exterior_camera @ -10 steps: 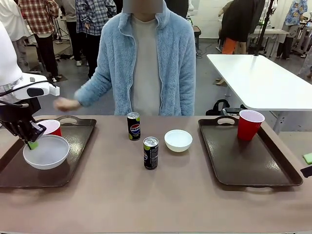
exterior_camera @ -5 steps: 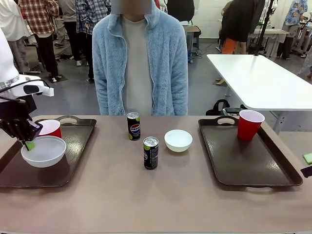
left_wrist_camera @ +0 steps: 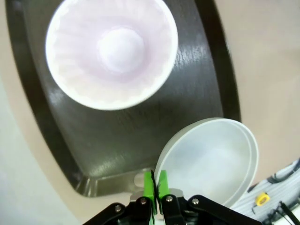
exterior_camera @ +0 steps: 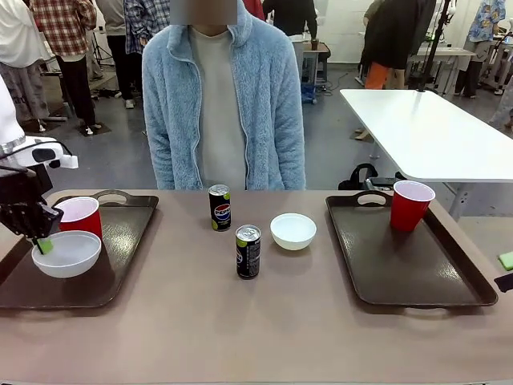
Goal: Prepare tableware on both trays.
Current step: Pick up a Picnic Bowl from the table and place it on a Handle tray.
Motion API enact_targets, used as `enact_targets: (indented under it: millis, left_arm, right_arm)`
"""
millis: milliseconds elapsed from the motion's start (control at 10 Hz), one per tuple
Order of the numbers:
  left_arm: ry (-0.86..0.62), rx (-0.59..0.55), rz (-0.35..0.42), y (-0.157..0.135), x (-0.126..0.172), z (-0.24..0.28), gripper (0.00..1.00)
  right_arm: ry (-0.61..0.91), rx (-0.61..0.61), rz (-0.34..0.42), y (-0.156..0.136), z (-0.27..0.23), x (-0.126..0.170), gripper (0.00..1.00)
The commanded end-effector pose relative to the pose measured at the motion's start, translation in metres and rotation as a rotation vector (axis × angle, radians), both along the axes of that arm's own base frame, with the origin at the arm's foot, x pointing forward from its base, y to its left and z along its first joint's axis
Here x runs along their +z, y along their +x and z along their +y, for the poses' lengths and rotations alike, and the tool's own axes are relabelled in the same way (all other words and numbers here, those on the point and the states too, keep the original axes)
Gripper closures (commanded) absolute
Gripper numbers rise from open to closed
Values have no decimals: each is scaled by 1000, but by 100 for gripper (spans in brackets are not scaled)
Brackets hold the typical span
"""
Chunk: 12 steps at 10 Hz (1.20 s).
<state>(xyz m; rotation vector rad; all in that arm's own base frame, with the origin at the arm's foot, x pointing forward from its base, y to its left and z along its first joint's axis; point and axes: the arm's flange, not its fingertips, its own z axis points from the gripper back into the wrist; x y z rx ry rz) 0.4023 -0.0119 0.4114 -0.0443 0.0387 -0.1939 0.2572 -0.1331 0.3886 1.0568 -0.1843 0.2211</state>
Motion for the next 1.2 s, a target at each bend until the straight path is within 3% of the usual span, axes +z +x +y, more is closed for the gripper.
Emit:
enact_targets:
  millis: [0, 400, 500, 600, 700, 800, 900, 1000, 1100]
  left_arm:
    - [-47, 3, -35, 8, -21, 9, 96]
    - [-36, 17, -46, 8, -50, 17, 96]
    - [-11, 28, -42, 8, -51, 16, 39]
    - [0, 18, -44, 9, -52, 17, 39]
    - [7, 16, -40, 9, -51, 17, 0]
    - [17, 8, -34, 7, -44, 15, 35]
    - [31, -5, -27, 2, -35, 12, 0]
    - [49, -23, -31, -4, -19, 6, 16]
    - [70, -39, -35, -12, -2, 1, 0]
  right_arm:
    - [15, 2, -8, 1, 0, 0, 0]
    - [15, 2, -8, 1, 0, 0, 0]
    - [15, 2, -8, 1, 0, 0, 0]
    - [15, 2, -8, 1, 0, 0, 0]
    - [15, 2, -8, 1, 0, 0, 0]
    - [15, 2, -8, 1, 0, 0, 0]
    - [15, 2, -8, 1, 0, 0, 0]
    - [15, 2, -8, 1, 0, 0, 0]
    - [15, 2, -8, 1, 0, 0, 0]
